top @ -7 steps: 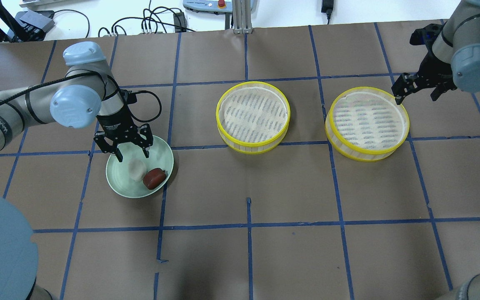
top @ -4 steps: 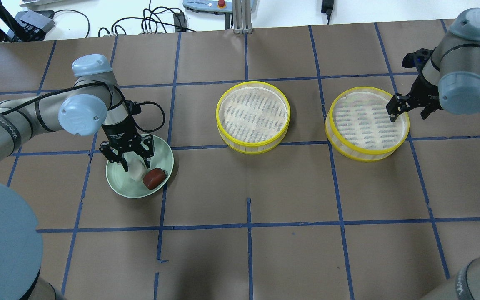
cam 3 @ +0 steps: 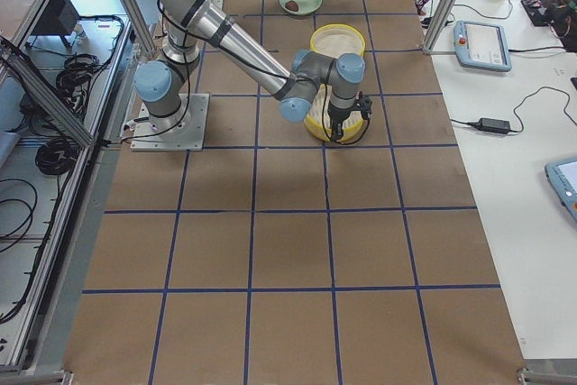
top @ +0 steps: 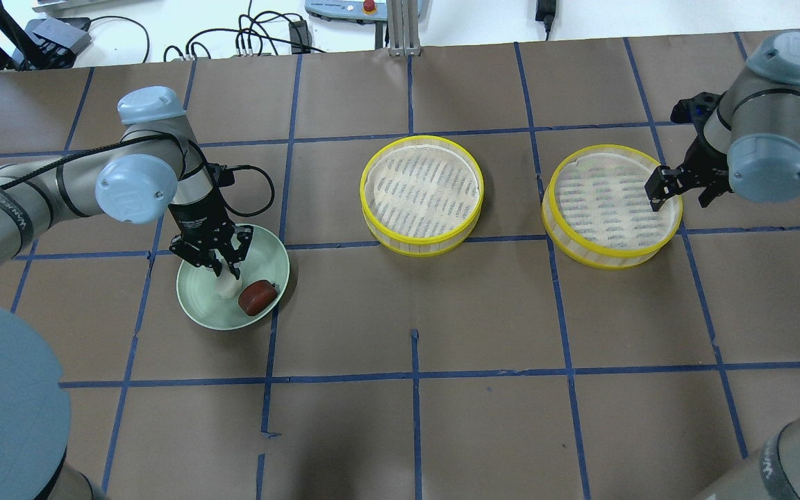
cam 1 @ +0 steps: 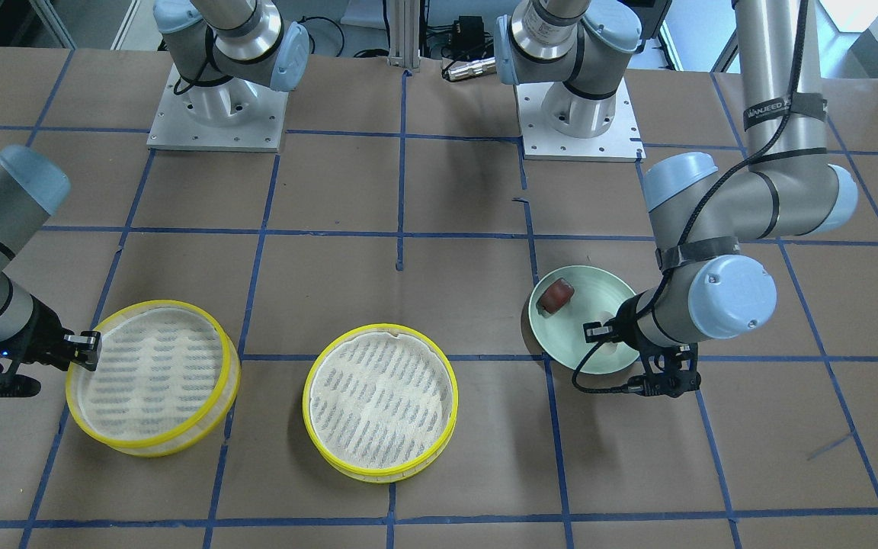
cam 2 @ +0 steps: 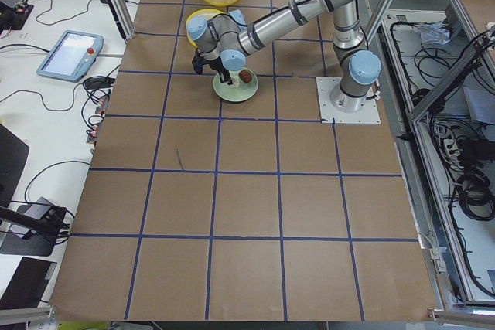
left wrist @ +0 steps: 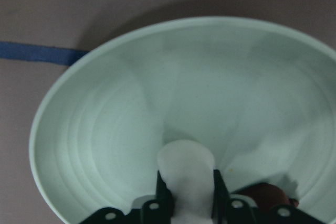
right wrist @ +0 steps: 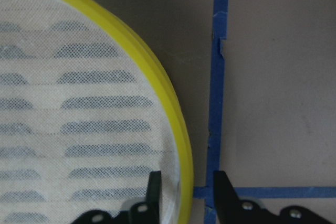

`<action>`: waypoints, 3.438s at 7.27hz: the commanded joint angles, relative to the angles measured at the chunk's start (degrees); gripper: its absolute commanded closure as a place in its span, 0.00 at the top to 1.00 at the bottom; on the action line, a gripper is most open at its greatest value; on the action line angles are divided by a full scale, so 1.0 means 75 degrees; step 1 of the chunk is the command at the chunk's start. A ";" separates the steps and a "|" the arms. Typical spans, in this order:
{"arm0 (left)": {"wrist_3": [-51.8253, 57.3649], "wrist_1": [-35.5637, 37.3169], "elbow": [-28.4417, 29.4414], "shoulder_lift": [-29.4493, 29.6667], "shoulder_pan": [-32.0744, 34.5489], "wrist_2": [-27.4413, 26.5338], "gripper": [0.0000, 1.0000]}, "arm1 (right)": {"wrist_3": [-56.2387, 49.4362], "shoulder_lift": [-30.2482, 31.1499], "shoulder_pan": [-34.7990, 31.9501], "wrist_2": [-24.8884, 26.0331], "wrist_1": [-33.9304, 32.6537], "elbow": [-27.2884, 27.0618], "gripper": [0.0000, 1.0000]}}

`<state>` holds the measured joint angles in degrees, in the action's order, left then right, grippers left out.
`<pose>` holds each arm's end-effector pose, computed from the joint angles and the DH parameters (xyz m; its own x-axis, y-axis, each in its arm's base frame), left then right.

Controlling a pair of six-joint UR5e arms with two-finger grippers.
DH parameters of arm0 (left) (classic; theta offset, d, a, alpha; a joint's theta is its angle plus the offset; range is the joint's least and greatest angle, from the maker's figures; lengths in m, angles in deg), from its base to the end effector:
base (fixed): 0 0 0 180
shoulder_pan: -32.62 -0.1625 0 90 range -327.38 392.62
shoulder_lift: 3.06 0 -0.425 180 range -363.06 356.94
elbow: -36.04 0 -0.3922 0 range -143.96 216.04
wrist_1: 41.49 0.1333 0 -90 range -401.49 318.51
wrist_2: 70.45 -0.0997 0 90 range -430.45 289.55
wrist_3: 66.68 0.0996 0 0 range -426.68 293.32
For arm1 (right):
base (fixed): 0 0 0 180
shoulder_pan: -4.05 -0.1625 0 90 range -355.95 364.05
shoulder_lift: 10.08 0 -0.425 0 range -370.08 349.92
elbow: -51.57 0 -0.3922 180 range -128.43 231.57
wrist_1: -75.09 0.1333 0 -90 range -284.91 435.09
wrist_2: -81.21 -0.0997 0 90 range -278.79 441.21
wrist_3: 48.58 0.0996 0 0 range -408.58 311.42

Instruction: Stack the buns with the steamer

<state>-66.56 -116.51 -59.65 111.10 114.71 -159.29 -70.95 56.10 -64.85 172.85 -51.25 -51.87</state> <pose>-0.0535 -0.5980 0.2332 -0.9898 -0.1407 0.0201 -0.1309 0.9576 0.2566 -0.0878 -0.5898 0.2127 -0.9995 -0.0227 0.0204 -0.0221 0.9994 0.0257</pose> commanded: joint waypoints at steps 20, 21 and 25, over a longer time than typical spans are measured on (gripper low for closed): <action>-0.0909 0.0463 -0.0854 -0.0244 0.1664 -0.1079 1.00 | 0.5896 0.0741 -0.3607 -0.0078 0.2291 0.1792 0.03; -0.0676 0.0451 -0.1207 -0.0290 0.1594 -0.1092 1.00 | 0.6295 0.0484 -0.4040 0.0026 0.2198 0.1827 0.03; 0.0124 0.0392 -0.1773 -0.0314 0.0844 -0.0975 0.93 | 0.6836 -0.0163 -0.4161 -0.0054 0.1916 0.2132 0.03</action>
<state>-66.10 -113.46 -72.38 108.77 121.85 -166.93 -21.11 55.78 -95.90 172.66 -36.74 -36.20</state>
